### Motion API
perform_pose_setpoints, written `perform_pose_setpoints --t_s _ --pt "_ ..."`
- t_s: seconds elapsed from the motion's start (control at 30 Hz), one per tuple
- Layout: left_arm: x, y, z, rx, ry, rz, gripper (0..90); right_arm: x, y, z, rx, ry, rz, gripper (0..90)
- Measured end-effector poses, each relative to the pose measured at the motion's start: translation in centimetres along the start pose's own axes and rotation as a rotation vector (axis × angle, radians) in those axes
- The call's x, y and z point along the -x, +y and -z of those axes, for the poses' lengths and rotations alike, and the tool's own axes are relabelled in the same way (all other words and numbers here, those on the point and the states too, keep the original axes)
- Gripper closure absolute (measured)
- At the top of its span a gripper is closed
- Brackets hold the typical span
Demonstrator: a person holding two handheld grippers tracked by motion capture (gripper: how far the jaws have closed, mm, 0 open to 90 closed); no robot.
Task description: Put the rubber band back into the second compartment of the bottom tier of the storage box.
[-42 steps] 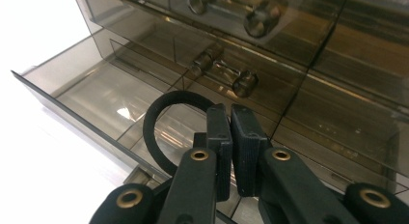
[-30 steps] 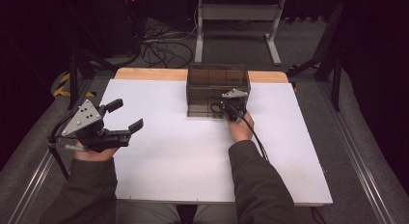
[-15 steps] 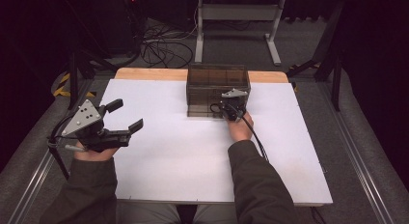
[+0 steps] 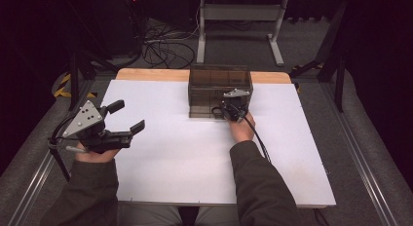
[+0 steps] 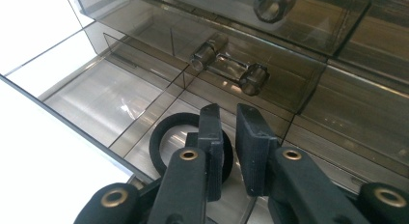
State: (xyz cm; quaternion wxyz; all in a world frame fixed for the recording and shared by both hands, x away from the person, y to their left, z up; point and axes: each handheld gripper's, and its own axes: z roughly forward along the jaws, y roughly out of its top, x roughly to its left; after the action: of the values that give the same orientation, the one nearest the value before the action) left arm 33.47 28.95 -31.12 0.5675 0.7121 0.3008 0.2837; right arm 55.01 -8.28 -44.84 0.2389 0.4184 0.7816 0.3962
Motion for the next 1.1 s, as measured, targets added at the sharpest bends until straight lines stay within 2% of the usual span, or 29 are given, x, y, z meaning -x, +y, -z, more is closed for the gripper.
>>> perform_pose_setpoints --t_s 0.17,0.43,0.67,0.9,1.1 --pt "0.0 0.0 0.0 -0.001 0.0 -0.001 10.7 0.0 0.2 0.4 0.014 0.017 -0.015 80.8" --pt "0.1 0.1 0.0 0.004 -0.002 -0.004 10.7 -0.2 0.4 1.2 0.037 0.06 -0.043 74.6" --pt "0.1 0.1 0.1 0.005 -0.002 -0.001 10.7 -0.8 0.7 2.1 0.066 0.094 -0.034 67.1" --pt "0.2 0.1 0.0 0.001 -0.004 -0.006 10.7 -1.1 0.9 3.1 0.086 0.132 -0.032 55.7" --pt "0.3 0.1 -0.1 0.001 -0.006 -0.008 10.7 -1.4 1.0 4.2 0.11 0.144 -0.038 46.7"
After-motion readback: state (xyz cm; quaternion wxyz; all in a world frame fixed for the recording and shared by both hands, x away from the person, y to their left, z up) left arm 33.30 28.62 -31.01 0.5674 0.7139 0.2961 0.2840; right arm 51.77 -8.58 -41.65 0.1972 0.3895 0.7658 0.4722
